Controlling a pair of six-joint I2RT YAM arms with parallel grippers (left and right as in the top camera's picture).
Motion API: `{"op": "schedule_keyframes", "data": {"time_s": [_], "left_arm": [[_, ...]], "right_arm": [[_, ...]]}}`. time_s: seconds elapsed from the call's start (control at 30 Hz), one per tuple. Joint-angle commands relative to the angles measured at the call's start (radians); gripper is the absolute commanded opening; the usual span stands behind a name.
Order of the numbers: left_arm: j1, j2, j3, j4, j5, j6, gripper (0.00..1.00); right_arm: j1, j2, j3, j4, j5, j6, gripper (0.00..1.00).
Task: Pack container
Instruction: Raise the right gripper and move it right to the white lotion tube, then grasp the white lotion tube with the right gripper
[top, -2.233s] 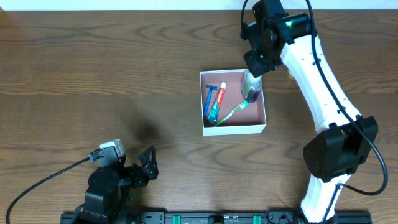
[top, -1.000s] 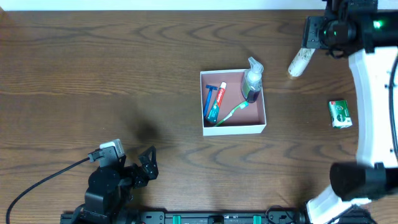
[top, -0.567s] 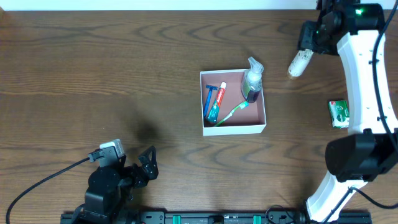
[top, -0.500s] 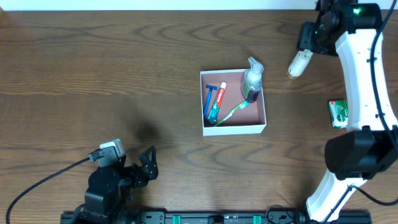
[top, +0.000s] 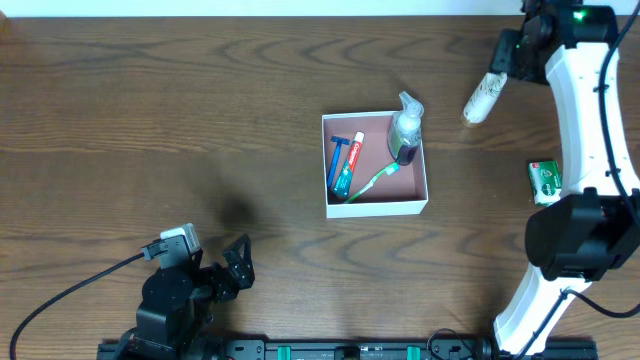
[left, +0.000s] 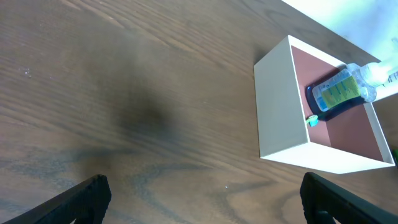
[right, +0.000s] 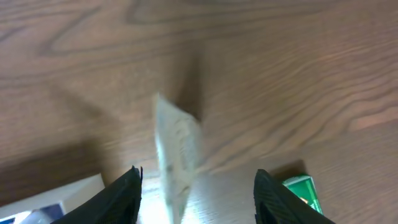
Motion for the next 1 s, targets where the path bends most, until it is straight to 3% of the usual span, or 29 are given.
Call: {"op": "schedule_keyframes", "data": {"time_s": [0.0, 0.7, 0.87, 0.97], "left_arm": [[0.005, -0.004, 0.004, 0.000, -0.005, 0.002, 0.98], [0.005, -0.004, 0.004, 0.000, -0.005, 0.002, 0.98], [0.005, -0.004, 0.004, 0.000, -0.005, 0.002, 0.98], [0.005, -0.004, 0.004, 0.000, -0.005, 0.002, 0.98]], "right_arm": [[-0.017, 0.017, -0.011, 0.008, -0.034, 0.016, 0.56], [-0.010, 0.110, -0.013, 0.035, -0.083, 0.005, 0.53], [-0.010, 0.111, -0.013, 0.042, -0.083, 0.005, 0.26], [-0.011, 0.111, -0.013, 0.045, -0.083, 0.005, 0.02]]}}
